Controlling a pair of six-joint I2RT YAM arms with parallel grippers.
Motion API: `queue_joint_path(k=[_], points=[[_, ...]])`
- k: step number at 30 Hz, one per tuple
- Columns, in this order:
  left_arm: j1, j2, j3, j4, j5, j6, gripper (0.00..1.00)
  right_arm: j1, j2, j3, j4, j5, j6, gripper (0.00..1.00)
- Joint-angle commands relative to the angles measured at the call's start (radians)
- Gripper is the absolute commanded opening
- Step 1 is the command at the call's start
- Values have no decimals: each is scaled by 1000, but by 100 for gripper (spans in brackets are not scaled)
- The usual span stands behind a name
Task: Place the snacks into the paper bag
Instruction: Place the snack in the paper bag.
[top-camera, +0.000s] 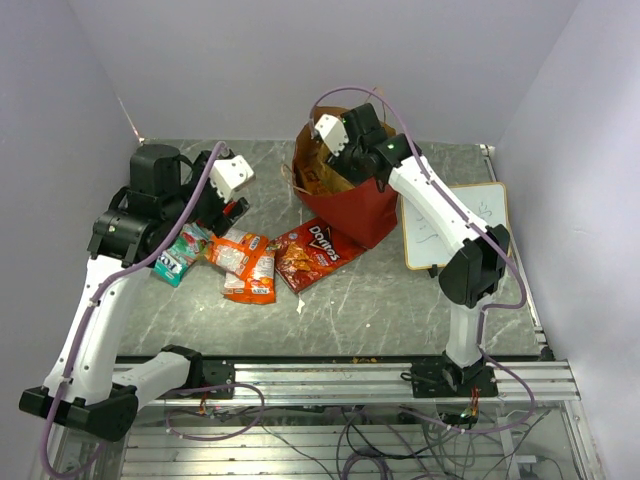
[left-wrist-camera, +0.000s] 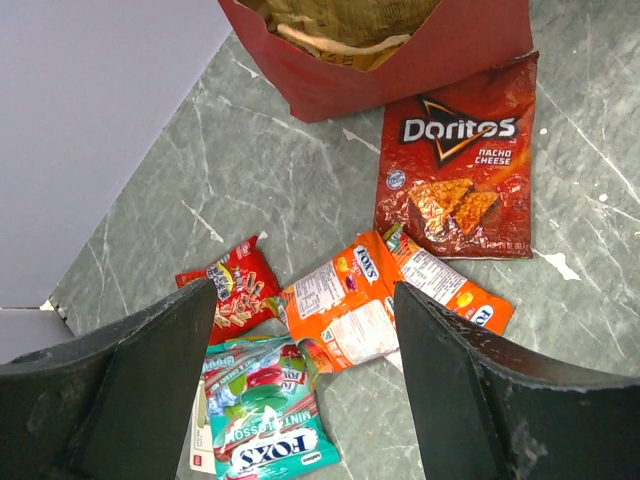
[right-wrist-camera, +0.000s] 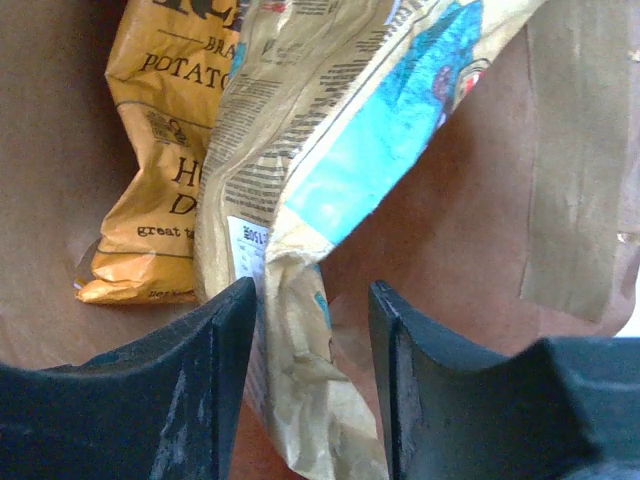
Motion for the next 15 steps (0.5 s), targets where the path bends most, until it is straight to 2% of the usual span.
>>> queue_joint_path(k=[1,9,15], points=[[9,-10,-13,49,-19,-14,82,-14,5,44,28,19,42,49],[9,-5,-27,70,-44,-25,82,-58,33,79,39,94,56,52],[9,-7,-38,78,-49,-31,82,-68,19,2,104,140,39,53]])
